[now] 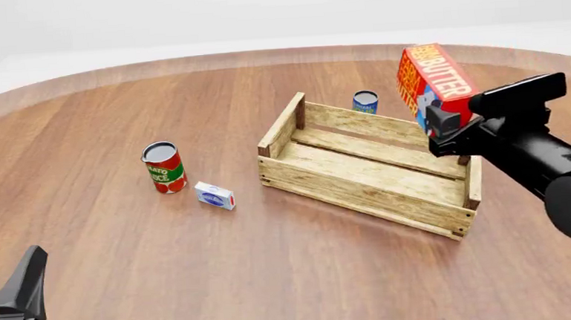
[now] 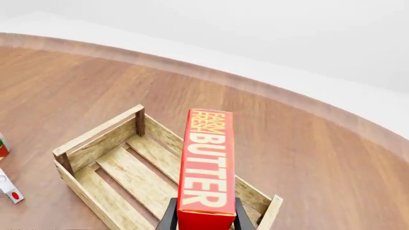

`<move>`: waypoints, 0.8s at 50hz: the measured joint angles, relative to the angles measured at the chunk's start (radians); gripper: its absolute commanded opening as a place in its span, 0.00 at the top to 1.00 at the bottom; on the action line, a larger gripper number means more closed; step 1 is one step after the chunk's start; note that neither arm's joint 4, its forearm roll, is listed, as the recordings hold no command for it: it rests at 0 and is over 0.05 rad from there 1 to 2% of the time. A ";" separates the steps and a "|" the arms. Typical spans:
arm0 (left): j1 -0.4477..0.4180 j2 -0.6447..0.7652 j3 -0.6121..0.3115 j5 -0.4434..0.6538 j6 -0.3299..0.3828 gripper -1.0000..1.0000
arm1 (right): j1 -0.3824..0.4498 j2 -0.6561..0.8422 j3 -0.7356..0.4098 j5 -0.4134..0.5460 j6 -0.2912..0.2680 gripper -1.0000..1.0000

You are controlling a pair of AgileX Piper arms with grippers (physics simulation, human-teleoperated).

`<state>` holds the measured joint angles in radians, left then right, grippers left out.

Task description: Pick up the butter and put it in the tray.

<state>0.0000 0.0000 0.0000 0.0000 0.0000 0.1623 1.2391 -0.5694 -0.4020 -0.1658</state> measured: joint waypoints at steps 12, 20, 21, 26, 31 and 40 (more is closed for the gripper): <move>0.000 0.000 0.000 0.000 0.000 0.00 | 0.032 0.060 -0.018 -0.027 0.010 1.00; 0.000 0.000 0.000 0.000 0.000 0.00 | 0.053 0.108 -0.035 -0.048 0.016 1.00; 0.000 0.000 0.000 0.000 0.000 0.00 | 0.056 0.114 -0.037 -0.051 0.016 1.00; 0.000 0.000 0.000 0.000 0.000 0.00 | 0.066 0.141 -0.048 -0.061 0.019 1.00; 0.000 0.000 0.000 0.000 0.000 0.00 | 0.076 0.168 -0.057 -0.071 0.021 1.00; 0.000 0.000 0.000 0.000 0.000 0.00 | 0.090 0.215 -0.070 -0.091 0.027 1.00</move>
<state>0.0000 0.0000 0.0000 0.0000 0.0000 0.2526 1.4540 -0.6392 -0.4929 -0.1384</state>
